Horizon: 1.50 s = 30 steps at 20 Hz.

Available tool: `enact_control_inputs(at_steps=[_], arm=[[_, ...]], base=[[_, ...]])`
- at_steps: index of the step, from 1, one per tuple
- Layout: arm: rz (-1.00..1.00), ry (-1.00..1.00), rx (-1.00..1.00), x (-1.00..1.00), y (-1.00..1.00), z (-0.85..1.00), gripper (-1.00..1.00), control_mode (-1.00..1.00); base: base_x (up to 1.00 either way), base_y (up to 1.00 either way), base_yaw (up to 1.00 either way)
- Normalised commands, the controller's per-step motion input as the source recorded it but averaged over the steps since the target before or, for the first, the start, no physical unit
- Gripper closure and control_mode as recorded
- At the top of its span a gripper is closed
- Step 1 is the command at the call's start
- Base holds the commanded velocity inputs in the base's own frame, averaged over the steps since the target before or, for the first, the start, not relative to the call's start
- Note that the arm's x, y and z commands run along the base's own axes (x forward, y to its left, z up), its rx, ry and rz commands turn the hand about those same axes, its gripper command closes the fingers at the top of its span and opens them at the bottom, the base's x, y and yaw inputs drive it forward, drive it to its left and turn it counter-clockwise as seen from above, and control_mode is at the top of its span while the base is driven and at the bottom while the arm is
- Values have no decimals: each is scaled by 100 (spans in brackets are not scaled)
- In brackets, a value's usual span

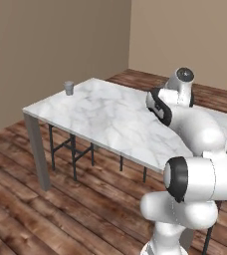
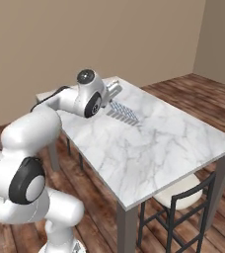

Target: Open the freezer door, pick up the ice cube tray from the freezer, and place it on the dining counter.

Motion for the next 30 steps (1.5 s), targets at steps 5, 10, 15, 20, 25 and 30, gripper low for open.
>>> enact_control_inputs(at_steps=[5,10,15,20,25,30], arm=[[-18,3,0,15,-26,-28,100,-100],[-16,3,0,8,-28,-30,100,-100],[-14,1,0,2,-25,-46,100,-100],[-10,0,0,1,-15,-44,100,-100],[-7,0,0,5,-6,-52,100,-100],[-3,0,0,2,0,-39,100,-100]], base=[[0,0,0],[0,0,0],[0,0,0],[0,0,0],[0,0,0],[0,0,0]])
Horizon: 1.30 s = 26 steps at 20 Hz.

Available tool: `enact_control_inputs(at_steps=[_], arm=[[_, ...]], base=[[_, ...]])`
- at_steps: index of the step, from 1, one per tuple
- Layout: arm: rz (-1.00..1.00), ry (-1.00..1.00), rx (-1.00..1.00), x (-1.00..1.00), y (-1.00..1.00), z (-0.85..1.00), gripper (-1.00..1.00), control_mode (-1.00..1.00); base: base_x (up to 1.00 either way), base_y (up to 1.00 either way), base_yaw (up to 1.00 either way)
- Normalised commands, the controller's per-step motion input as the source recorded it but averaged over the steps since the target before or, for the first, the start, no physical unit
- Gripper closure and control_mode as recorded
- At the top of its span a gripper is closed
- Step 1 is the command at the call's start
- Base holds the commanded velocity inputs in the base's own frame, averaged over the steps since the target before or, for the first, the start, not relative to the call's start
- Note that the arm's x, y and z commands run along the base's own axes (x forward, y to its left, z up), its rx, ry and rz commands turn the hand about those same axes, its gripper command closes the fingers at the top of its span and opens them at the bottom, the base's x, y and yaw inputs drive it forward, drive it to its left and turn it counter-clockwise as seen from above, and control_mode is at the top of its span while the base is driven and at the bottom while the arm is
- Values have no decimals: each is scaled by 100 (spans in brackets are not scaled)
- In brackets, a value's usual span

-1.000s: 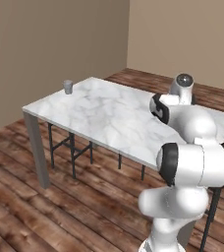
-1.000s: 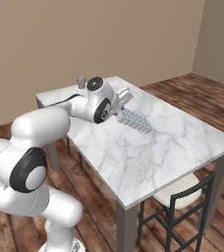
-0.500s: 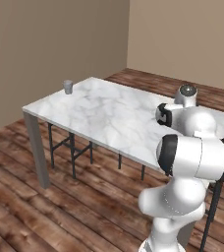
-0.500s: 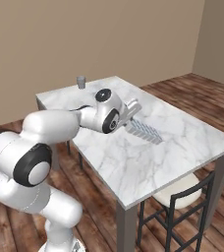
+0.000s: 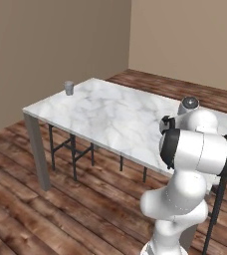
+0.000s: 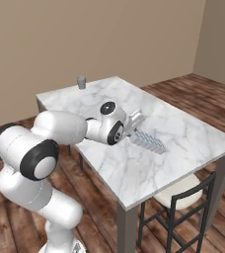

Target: Open the freezer door, pick up the ice cube tray from the freezer, and place it on the dining counter.

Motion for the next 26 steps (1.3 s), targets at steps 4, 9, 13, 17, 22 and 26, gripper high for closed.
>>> enact_control_inputs(at_steps=[4,9,13,17,22,26], arm=[[-1,0,0,0,0,-26,100,-100],[0,0,0,2,0,-20,100,-100],[0,0,0,0,0,-18,100,-100],[0,1,0,0,0,-6,-100,-100],[-1,1,0,0,0,1,-100,-100],[-4,3,1,0,0,18,-100,-100]], base=[[0,0,0],[0,0,0],[0,0,0],[0,0,0],[0,0,0],[0,0,0]])
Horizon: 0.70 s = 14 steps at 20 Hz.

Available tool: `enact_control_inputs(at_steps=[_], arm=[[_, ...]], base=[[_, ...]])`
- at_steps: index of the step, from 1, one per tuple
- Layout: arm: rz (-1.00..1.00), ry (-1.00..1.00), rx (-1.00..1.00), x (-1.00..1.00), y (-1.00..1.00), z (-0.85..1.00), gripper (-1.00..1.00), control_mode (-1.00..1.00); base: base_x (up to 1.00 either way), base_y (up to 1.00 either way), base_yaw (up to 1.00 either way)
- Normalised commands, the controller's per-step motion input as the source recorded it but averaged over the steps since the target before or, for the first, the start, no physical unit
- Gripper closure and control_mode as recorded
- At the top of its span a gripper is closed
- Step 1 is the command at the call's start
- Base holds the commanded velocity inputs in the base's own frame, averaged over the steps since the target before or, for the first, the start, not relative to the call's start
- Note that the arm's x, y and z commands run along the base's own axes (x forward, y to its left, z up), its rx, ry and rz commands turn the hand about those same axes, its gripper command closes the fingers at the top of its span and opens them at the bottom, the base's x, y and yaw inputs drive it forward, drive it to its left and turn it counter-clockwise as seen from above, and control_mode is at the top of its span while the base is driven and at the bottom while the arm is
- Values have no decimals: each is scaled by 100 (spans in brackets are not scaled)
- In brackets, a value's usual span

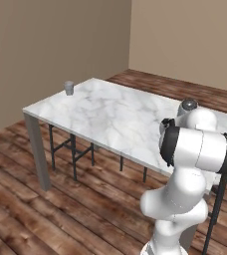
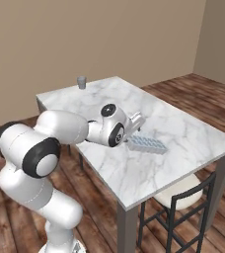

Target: Open the freezer door, pick up the ice cube tray from the freezer, and place it on the dining counter.

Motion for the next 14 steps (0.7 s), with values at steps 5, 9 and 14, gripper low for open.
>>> enact_control_inputs(at_steps=[5,9,14], arm=[[-5,0,2,0,0,33,-100,-100],[-6,0,2,-3,0,48,-100,-100],[-5,4,3,-13,0,57,-100,-100]], base=[[0,0,0],[0,0,0],[0,0,0]])
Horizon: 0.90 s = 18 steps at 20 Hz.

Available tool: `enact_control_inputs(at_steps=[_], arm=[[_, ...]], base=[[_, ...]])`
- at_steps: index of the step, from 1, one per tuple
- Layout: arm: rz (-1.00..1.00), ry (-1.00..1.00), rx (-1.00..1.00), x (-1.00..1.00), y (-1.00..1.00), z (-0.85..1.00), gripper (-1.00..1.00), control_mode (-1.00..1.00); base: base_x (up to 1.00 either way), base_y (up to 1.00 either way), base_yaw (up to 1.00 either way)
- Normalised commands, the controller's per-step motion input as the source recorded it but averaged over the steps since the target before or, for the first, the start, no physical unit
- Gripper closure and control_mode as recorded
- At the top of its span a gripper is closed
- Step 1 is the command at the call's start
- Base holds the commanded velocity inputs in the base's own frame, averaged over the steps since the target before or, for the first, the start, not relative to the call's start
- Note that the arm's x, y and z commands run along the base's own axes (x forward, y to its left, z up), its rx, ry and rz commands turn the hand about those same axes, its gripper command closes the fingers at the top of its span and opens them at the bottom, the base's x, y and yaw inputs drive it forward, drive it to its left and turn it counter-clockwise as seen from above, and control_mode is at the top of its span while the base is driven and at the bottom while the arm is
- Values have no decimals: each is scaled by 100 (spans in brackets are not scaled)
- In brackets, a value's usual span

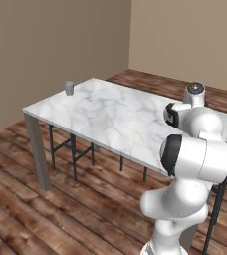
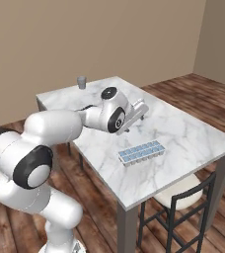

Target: Open the freezer door, pick up the ice cube tray from the freezer, and place it on the dining counter.

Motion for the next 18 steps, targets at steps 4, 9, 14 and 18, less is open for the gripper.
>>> enact_control_inputs(at_steps=[4,9,14,18], arm=[[-3,7,3,-27,-1,59,-100,-100],[-5,6,3,-83,-11,63,-100,-100],[-4,5,5,-100,-3,42,-100,-100],[-3,2,3,-100,7,14,-100,-100]], base=[[0,0,0],[0,0,0],[0,0,0],[0,0,0]])
